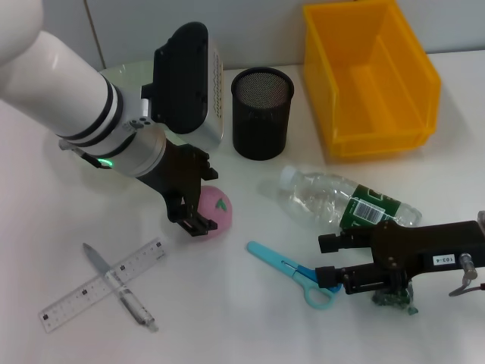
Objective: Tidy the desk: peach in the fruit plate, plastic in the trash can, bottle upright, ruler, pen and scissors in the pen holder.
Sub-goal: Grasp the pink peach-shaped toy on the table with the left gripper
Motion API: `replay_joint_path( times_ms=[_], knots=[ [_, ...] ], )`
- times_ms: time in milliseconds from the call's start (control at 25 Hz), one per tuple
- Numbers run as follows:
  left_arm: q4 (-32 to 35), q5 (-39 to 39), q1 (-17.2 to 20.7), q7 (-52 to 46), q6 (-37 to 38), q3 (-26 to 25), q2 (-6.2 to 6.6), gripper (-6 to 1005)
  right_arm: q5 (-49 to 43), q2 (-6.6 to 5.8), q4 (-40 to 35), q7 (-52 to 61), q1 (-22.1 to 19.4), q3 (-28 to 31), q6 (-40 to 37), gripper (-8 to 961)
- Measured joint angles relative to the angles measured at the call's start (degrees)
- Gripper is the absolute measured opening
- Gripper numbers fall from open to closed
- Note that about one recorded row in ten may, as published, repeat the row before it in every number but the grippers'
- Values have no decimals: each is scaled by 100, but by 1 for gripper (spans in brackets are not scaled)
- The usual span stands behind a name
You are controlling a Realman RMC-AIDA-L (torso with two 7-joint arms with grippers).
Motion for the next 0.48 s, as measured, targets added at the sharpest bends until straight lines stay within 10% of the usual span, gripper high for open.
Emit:
replay_joint_path(
  times_ms=[480],
  knots=[
    [-528,30,-128,-172,-443,300,-4,810,-17,16,0,-20,11,0,0,773]
  ],
)
